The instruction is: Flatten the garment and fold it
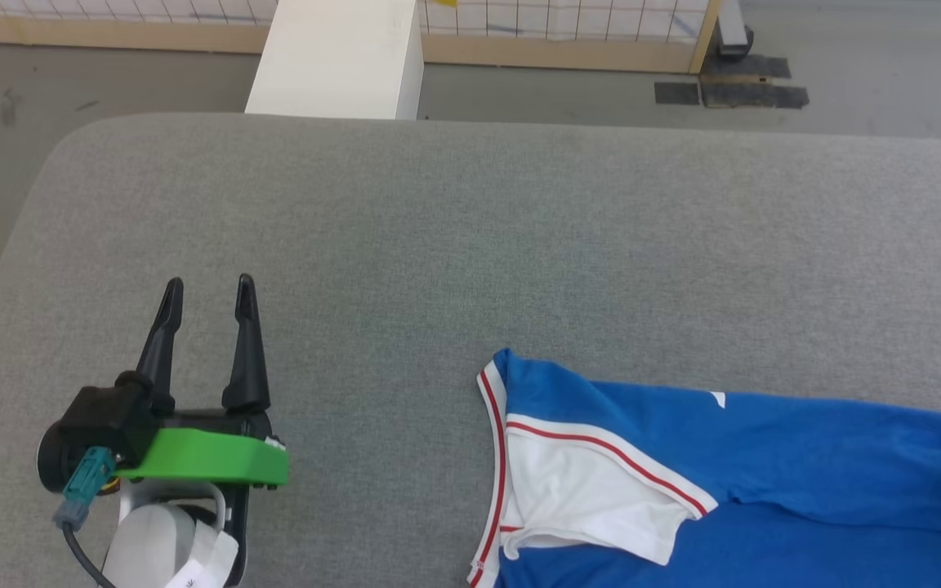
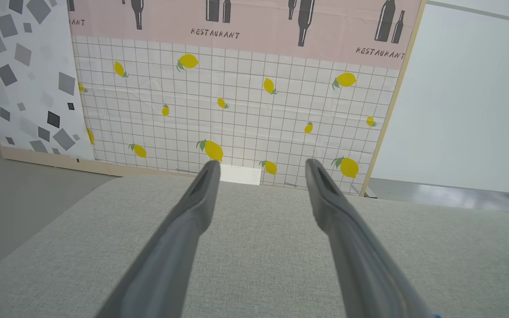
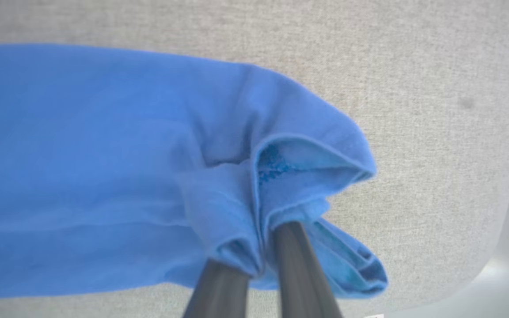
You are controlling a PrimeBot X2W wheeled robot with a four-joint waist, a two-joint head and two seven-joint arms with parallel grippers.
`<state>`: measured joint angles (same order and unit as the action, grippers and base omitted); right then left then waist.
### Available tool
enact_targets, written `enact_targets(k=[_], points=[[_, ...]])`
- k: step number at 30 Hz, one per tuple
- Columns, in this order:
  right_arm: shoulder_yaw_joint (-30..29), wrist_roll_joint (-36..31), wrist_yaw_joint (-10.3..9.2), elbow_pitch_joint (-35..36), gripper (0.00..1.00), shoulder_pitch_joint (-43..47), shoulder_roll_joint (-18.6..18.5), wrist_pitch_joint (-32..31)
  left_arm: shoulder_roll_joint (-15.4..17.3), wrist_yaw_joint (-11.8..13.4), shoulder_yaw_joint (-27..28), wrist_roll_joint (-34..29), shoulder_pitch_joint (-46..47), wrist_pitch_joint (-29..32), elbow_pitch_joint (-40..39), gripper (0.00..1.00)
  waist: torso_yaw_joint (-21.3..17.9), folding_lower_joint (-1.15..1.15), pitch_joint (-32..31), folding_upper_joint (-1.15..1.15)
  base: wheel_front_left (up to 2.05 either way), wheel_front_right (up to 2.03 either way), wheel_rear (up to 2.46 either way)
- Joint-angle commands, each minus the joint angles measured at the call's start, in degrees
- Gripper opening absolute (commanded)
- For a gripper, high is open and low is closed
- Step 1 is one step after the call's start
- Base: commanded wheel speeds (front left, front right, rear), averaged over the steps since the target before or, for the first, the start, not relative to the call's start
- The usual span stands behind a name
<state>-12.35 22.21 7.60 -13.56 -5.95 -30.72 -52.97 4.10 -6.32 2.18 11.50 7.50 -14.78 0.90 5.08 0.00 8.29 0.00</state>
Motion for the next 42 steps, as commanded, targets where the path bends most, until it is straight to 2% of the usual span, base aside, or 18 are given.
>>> enact_targets(k=[1, 9, 13, 17, 28, 35, 42], points=[[1.0, 0.7, -0.11, 2.5, 0.0, 1.5, -0.3, -2.3, -0.2, -0.3, 0.3, -0.4, -0.9, -0.2, 0.1, 1.0, -0.3, 0.0, -1.1, 0.0, 0.0, 0.0, 0.0], [7.3, 3.8, -0.11, 20.9, 0.0, 5.5, 1.1, -12.8, -0.4, -0.5, 1.4, -0.7, -2.6, -0.2, 0.0, 1.0, -1.3, 0.0, -3.4, 0.0, 0.0, 0.0, 0.0], [12.0, 5.0, -0.11, 26.0, 0.0, 5.1, 3.9, -13.4, -0.5, -0.6, 1.3, -0.7, -2.8, -0.2, 0.1, 1.0, -1.1, 0.0, -3.9, 0.0, 0.0, 0.0, 0.0], [17.6, 5.9, -0.11, 27.3, 0.0, 3.7, 7.2, -11.4, -0.6, -0.8, 0.9, -0.6, -2.9, -0.2, 0.2, 1.0, -0.3, 0.0, -4.3, 0.0, 0.0, 0.0, 0.0], [31.0, 6.7, -0.11, 19.5, 0.0, -3.3, 13.6, -2.3, -0.9, -0.8, 1.5, -0.1, -4.1, -0.2, 0.0, 1.0, 2.3, 0.0, -3.3, 0.0, 0.0, 0.0, 0.0], [36.2, 6.3, -0.11, 12.4, 0.0, -7.9, 18.8, 1.2, -1.1, -0.9, 0.9, 0.0, -4.1, -0.2, 0.3, 1.0, 3.9, 0.0, -1.7, 0.0, 0.0, 0.0, 0.0], [38.3, 3.7, -0.11, 4.2, 0.0, -10.3, 21.3, 6.1, -1.2, -0.6, 0.6, 0.2, -3.6, -0.2, 0.3, 1.0, 4.8, 0.0, -0.6, 0.0, 0.0, 0.0, 0.0]])
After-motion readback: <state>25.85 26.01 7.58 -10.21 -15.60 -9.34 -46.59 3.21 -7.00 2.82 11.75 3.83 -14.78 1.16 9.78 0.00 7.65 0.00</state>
